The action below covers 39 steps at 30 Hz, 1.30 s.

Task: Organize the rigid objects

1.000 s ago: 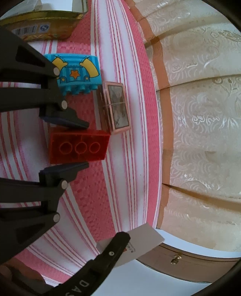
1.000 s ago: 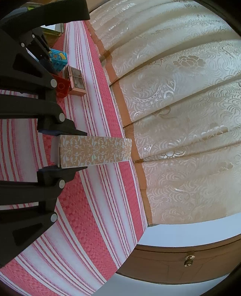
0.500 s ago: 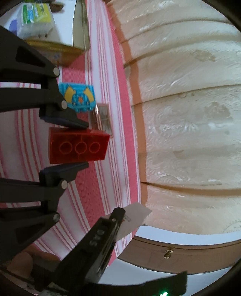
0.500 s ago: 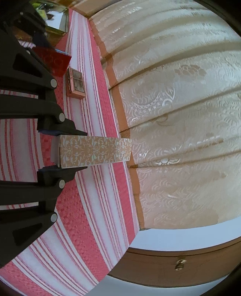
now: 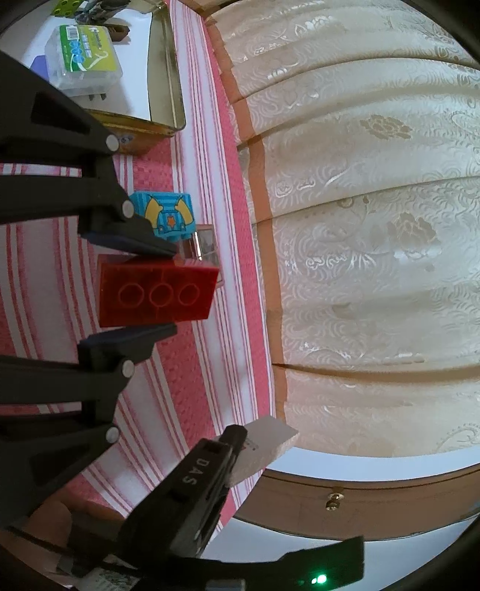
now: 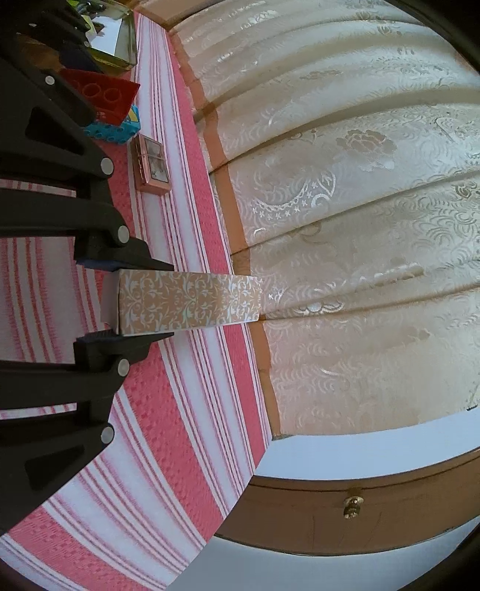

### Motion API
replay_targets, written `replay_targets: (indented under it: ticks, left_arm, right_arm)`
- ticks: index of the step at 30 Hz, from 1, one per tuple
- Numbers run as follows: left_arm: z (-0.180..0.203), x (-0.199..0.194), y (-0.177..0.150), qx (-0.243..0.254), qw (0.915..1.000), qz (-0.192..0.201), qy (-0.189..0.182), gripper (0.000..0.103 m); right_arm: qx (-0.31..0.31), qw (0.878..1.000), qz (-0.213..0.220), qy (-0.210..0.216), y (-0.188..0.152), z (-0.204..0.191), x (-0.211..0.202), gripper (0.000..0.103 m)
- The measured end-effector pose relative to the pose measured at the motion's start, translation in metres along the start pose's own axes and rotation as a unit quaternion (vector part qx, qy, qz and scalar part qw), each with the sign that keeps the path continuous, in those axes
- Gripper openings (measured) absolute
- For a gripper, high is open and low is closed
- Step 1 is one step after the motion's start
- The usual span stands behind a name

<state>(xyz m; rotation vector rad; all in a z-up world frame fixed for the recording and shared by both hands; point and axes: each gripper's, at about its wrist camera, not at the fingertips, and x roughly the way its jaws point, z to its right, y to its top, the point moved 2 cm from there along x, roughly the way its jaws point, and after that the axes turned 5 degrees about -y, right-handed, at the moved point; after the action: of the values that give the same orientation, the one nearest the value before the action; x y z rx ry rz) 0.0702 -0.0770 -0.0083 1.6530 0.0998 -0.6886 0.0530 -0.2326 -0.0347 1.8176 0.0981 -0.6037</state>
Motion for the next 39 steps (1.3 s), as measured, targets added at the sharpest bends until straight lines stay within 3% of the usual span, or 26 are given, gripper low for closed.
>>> replay_targets:
  ticks: [23, 39]
  left_arm:
    - [-0.011, -0.045, -0.018, -0.013, 0.9993, 0.03, -0.02, 0.035]
    - [-0.048, -0.091, -0.028, -0.043, 0.9973, 0.058, -0.011, 0.035]
  right_arm:
    - [-0.035, 0.998, 0.044, -0.004, -0.024, -0.018, -0.06, 0.028]
    - [-0.035, 0.998, 0.043, 0.021, -0.039, -0.039, -0.085, 0.028]
